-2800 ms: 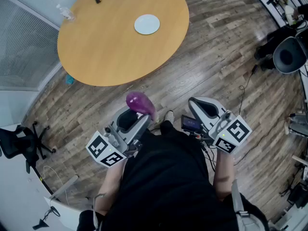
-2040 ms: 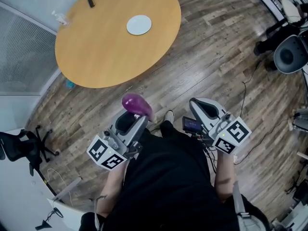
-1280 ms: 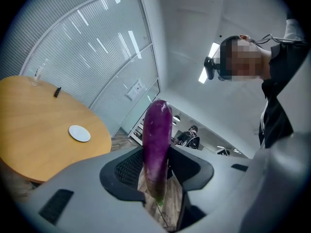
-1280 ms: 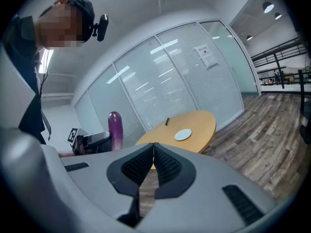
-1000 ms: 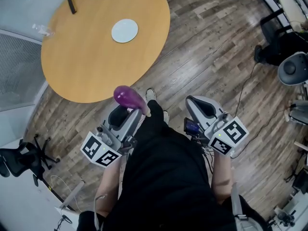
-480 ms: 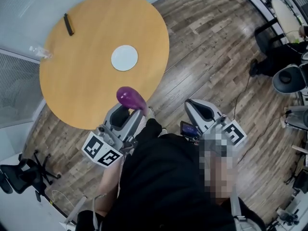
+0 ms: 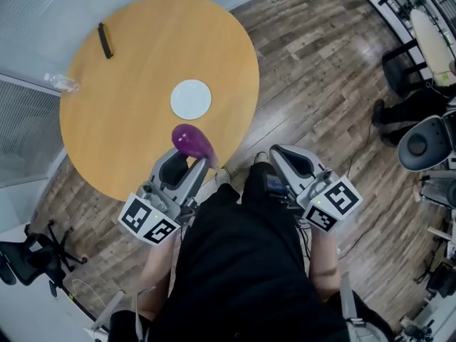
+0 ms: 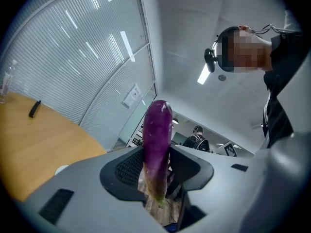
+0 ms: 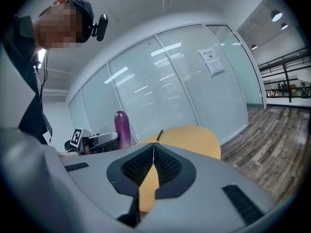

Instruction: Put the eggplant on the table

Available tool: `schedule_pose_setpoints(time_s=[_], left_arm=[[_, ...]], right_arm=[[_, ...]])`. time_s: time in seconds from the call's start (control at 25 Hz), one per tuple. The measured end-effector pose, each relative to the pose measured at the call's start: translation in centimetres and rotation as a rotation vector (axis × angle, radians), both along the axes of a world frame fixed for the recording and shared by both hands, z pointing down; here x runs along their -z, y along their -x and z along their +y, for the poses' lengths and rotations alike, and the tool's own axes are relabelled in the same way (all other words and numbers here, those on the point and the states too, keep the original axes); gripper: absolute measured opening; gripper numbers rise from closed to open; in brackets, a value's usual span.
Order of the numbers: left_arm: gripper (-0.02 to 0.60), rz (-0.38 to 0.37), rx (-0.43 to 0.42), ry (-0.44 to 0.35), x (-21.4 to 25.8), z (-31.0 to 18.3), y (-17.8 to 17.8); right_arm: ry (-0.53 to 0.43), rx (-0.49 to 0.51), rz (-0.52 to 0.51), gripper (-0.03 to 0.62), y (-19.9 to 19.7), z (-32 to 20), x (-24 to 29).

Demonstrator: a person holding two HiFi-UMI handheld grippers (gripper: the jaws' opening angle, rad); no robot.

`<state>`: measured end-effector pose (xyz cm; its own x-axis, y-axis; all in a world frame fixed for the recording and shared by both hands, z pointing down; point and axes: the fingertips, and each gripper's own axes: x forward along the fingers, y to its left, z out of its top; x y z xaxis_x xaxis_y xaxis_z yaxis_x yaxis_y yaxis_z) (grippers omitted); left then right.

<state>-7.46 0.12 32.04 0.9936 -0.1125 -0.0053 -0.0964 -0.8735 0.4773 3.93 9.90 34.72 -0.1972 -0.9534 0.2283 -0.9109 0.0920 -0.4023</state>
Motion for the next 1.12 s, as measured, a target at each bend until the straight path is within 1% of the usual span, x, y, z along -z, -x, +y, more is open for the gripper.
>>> schedule_pose_setpoints(time_s=[0.12, 0.24, 0.36, 0.44, 0.64, 0.68, 0.84, 1.0, 1.12], left_arm=[[0.181, -0.019, 0.05, 0.0, -0.5, -0.7, -1.1], [0.181, -0.033, 0.132, 0.043, -1.5, -2.1, -2.6], [0.179, -0.009, 0.259, 0.099, -1.7, -4.4, -3.9], [0.179, 0.004, 0.333, 0.121, -1.4, -5.9, -4.3], [0.179, 0.069, 0.464, 0.151, -0.3, -7.0, -5.7], [0.179, 0.071, 0.492, 0.152, -0.3, -7.1, -6.1], [0.179, 0.017, 0.592, 0.129, -0.6, -8.0, -7.1], [0.179, -0.005, 0.673, 0.13, -1.1, -9.4, -6.7], [0.179, -0.079, 0.733, 0.116, -2.3, -10.1, -6.7]], right_arm=[[-0.003, 0.048, -0.017, 0.017, -1.8, -1.9, -0.4], [0.001, 0.122, -0.029, 0.018, -3.9, -4.5, -0.7], [0.012, 0.237, -0.039, 0.018, -5.7, -8.0, -1.1], [0.013, 0.306, -0.039, 0.017, -6.6, -10.4, -1.0], [0.001, 0.449, -0.044, 0.017, -9.2, -14.4, -0.5], [0.001, 0.472, -0.05, 0.017, -9.8, -14.9, -0.6], [0.005, 0.561, -0.075, 0.017, -10.9, -17.0, -1.0], [0.026, 0.654, -0.073, 0.018, -10.5, -18.9, -1.5], [0.034, 0.719, -0.078, 0.018, -10.6, -19.7, -1.6]])
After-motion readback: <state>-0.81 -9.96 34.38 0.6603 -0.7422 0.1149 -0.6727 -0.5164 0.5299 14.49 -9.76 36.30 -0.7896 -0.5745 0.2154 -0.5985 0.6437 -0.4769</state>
